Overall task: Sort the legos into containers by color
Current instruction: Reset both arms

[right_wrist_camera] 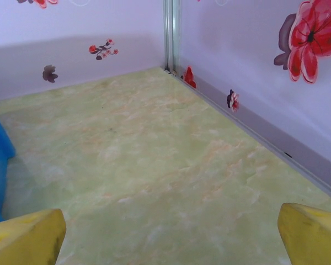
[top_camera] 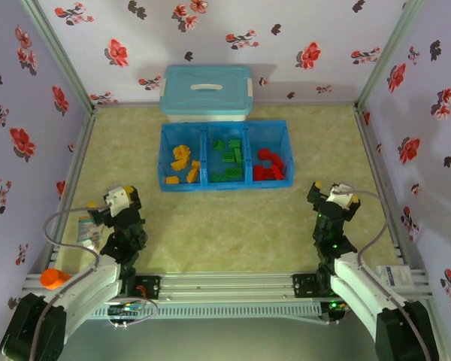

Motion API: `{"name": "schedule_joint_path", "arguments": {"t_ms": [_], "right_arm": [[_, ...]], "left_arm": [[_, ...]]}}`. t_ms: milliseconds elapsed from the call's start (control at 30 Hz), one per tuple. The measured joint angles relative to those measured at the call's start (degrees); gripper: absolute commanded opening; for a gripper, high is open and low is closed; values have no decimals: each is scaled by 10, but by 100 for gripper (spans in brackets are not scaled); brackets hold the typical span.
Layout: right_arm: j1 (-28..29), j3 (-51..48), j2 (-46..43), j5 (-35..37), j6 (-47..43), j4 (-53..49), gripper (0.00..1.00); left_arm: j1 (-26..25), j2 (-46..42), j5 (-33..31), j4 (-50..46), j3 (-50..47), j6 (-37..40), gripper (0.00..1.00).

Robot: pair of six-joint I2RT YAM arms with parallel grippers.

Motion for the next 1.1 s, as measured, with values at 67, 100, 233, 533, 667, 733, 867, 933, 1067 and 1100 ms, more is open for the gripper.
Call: {"name": "schedule_joint_path", "arguments": {"t_ms": [67, 100, 233, 533, 667, 733, 867, 933, 1067, 1100], "right_arm": [[-8, -4, 13, 0, 1, 22, 99], [-13, -6, 20, 0, 1, 32, 99], [-33, -10, 47, 0, 10, 61, 99], [-76, -10, 140, -2, 35, 147, 99], [-95, -10, 203, -5, 51, 196, 99], [-102, -9, 231, -11, 57, 217, 99], [-110, -5, 268, -23, 68, 247, 99], [-114, -1, 268, -25, 75, 248, 99], [-132, 7, 267, -38, 87, 250, 99], [-136, 9, 268, -40, 87, 250, 99]], "left_arm": [[6, 8, 8, 9, 0, 2, 100], [10, 12, 10, 14, 0, 3, 100], [26, 37, 21, 43, -1, 8, 100], [68, 118, 55, 138, -6, 17, 100], [81, 148, 73, 176, -10, 17, 100], [87, 159, 84, 196, -11, 17, 100], [93, 183, 116, 235, -12, 17, 100], [95, 197, 129, 252, -12, 17, 100], [103, 232, 151, 293, -12, 17, 100], [104, 240, 156, 301, -12, 17, 100]]}}
